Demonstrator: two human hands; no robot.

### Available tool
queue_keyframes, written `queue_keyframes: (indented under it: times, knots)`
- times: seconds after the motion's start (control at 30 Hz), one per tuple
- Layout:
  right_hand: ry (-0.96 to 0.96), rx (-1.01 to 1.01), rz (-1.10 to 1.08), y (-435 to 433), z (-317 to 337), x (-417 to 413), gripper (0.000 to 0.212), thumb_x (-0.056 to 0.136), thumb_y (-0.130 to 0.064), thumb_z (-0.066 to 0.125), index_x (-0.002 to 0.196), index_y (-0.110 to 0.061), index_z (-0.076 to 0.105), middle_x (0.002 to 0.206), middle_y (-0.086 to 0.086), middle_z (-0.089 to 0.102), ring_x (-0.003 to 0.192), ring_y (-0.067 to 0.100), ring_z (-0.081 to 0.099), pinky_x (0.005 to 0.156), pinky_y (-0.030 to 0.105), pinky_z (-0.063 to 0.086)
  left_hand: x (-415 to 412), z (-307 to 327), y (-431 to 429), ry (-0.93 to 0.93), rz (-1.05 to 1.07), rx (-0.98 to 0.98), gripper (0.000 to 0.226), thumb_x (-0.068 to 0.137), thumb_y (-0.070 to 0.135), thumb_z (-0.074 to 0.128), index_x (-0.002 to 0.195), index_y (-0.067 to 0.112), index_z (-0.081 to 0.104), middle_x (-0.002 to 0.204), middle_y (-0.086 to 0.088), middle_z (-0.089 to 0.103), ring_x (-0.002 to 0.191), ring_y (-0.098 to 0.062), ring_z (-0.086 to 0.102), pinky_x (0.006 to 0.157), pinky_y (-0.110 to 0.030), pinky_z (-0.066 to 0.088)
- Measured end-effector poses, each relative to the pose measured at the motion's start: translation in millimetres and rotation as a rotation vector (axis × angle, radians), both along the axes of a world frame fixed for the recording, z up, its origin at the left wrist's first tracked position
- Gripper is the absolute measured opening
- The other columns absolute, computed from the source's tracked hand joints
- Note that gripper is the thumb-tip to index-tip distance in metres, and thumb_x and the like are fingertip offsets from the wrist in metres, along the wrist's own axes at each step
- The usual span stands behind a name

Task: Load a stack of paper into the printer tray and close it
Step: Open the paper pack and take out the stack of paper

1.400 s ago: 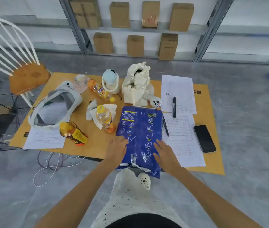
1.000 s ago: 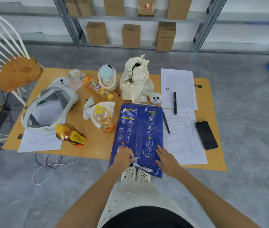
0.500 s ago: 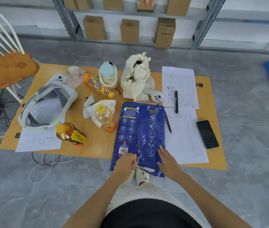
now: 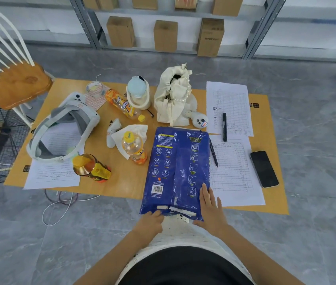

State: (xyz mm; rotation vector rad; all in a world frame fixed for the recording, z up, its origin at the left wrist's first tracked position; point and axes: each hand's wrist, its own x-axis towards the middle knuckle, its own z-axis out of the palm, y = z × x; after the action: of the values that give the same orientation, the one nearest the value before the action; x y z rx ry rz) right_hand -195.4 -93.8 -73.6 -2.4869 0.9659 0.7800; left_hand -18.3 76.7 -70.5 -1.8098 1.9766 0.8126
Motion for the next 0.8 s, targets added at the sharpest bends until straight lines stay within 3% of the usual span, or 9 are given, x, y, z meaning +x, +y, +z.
queue_keyframes:
  times: [0.17, 0.3, 0.37, 0.43, 0.47, 0.53, 0.67, 0.77, 0.8]
  knots:
    - [0.016, 0.012, -0.001, -0.4, -1.5, 0.5, 0.135, 0.018, -0.065, 0.084, 0.129, -0.004, 0.037, 0.132, 0.019, 0.058, 0.112, 0.042, 0.06, 0.077, 0.06, 0.052, 13.9, 6.1, 17.6, -0.052, 0.371, 0.115, 0.028, 0.089, 0.004, 0.044, 0.111, 0.009, 0.062, 0.12, -0.012, 0.06, 0.107, -0.027, 0.058, 0.091, -0.035, 0.045]
    - [-0.065, 0.016, -0.042, 0.3, 2.3, -3.3, 0.115, 0.045, -0.053, 0.086, 0.136, -0.005, 0.035, 0.143, 0.015, 0.047, 0.112, 0.035, 0.062, 0.081, 0.049, 0.057, 22.3, 21.5, 16.2, 0.131, 0.678, -0.23, 0.008, 0.082, 0.022, 0.065, 0.089, 0.018, 0.064, 0.09, 0.0, 0.071, 0.078, -0.012, 0.067, 0.065, -0.016, 0.048]
    - [-0.223, 0.029, -0.054, -2.8, 3.0, -6.4, 0.098, 0.07, -0.045, 0.074, 0.145, -0.006, 0.024, 0.155, 0.013, 0.027, 0.128, 0.031, 0.048, 0.097, 0.045, 0.048, 26.4, 19.9, 15.6, 0.189, 0.694, -0.304, 0.029, 0.071, 0.024, 0.077, 0.094, 0.024, 0.059, 0.095, 0.005, 0.068, 0.082, -0.006, 0.066, 0.061, -0.012, 0.049]
    - [-0.267, 0.088, -0.106, -6.3, 9.3, -5.2, 0.084, 0.085, -0.041, 0.059, 0.148, -0.01, 0.014, 0.159, 0.007, 0.011, 0.14, 0.025, 0.031, 0.11, 0.039, 0.035, 30.2, 14.7, 6.5, 0.152, 0.661, -0.279, 0.051, 0.073, 0.033, 0.073, 0.117, 0.024, 0.049, 0.122, 0.001, 0.059, 0.11, -0.014, 0.058, 0.082, -0.027, 0.054]
    - [-0.298, 0.123, -0.161, -7.9, 10.1, -5.5, 0.079, 0.088, -0.038, 0.057, 0.149, -0.012, 0.013, 0.16, 0.003, 0.009, 0.141, 0.023, 0.029, 0.112, 0.036, 0.033, 30.5, 12.2, 0.7, 0.106, 0.651, -0.263, 0.064, 0.071, 0.039, 0.074, 0.125, 0.023, 0.044, 0.13, -0.003, 0.054, 0.118, -0.02, 0.054, 0.09, -0.035, 0.052]
    - [-0.364, 0.187, -0.314, -8.8, 10.2, -7.7, 0.074, 0.087, -0.03, 0.06, 0.148, -0.015, 0.02, 0.159, 0.001, 0.016, 0.137, 0.02, 0.037, 0.109, 0.034, 0.037, 27.5, 7.6, -9.5, 0.039, 0.616, -0.195, 0.09, 0.052, 0.051, 0.082, 0.126, 0.022, 0.039, 0.126, -0.009, 0.058, 0.112, -0.027, 0.06, 0.085, -0.042, 0.055]
    - [-0.45, 0.181, -0.758, -7.9, 14.5, -12.5, 0.045, 0.087, -0.027, 0.06, 0.125, -0.01, 0.044, 0.12, 0.008, 0.058, 0.094, 0.022, 0.063, 0.076, 0.036, 0.056, 19.6, 1.9, -20.7, -0.034, 0.625, -0.175, 0.108, 0.025, 0.051, 0.091, 0.117, 0.02, 0.044, 0.109, -0.011, 0.068, 0.094, -0.029, 0.069, 0.071, -0.041, 0.058]
    - [-0.348, 0.145, -0.968, -18.6, 20.6, -17.9, 0.015, 0.091, -0.02, 0.051, 0.096, -0.006, 0.056, 0.082, 0.007, 0.062, 0.065, 0.02, 0.056, 0.059, 0.036, 0.048, 23.2, -1.5, -20.0, -0.057, 0.631, -0.212, 0.098, 0.031, 0.038, 0.094, 0.115, 0.021, 0.045, 0.109, -0.01, 0.068, 0.095, -0.029, 0.069, 0.071, -0.04, 0.059]
    - [-0.288, 0.148, -0.992, -22.2, 19.7, -21.5, 0.02, 0.092, -0.019, 0.048, 0.082, -0.006, 0.059, 0.072, 0.008, 0.062, 0.059, 0.021, 0.055, 0.06, 0.037, 0.05, 25.1, -0.4, -19.9, -0.022, 0.658, -0.225, 0.09, 0.042, 0.033, 0.093, 0.118, 0.022, 0.044, 0.115, -0.01, 0.064, 0.102, -0.029, 0.066, 0.076, -0.04, 0.058]
